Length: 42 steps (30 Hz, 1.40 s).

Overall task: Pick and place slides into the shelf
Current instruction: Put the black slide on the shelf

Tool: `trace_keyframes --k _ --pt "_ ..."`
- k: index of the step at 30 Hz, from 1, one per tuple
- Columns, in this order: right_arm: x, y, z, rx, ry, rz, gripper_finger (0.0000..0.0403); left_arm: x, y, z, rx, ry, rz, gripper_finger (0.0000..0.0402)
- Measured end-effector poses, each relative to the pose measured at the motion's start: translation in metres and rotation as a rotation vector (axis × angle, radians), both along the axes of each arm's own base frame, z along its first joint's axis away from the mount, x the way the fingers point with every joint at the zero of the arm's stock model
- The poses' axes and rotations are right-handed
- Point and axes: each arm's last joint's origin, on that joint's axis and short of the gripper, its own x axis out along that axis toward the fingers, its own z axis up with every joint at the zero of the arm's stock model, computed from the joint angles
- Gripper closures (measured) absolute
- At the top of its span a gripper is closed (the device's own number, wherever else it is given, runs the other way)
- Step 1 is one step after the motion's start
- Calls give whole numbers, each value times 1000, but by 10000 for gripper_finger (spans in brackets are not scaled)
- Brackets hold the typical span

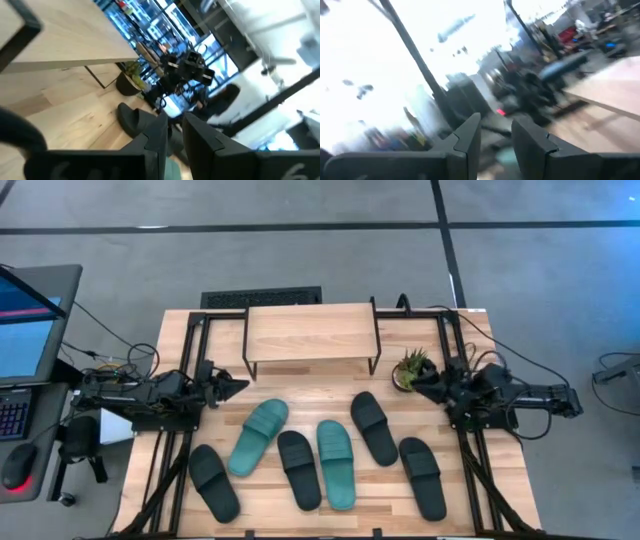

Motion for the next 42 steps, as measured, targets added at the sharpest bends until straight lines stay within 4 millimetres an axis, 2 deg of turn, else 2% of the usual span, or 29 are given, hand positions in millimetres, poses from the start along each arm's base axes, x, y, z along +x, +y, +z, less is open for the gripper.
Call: trace_keyframes --k 4,10,19,24,28,31,38,42 --pt "-6 0 13 97 -131 39 305 0 1 0 -49 -9 17 354" --pt "-15 -2 27 138 -314 -9 305 0 1 0 -31 -3 24 354" --pt "-14 -2 27 222 -303 36 305 0 0 0 -76 -14 -6 354" --pt "-5 2 25 286 -211 93 305 -1 -6 9 -111 -106 -205 354" --pt "10 7 35 236 -114 91 305 -3 -10 20 -79 -216 -253 354" --pt "22 14 53 157 -85 106 305 -5 -11 25 -28 -263 -222 354" --pt "51 28 90 -45 -58 99 305 -5 -11 28 185 -228 -166 354" --pt "57 29 106 -61 -74 121 305 -10 -10 43 151 -310 -144 354"
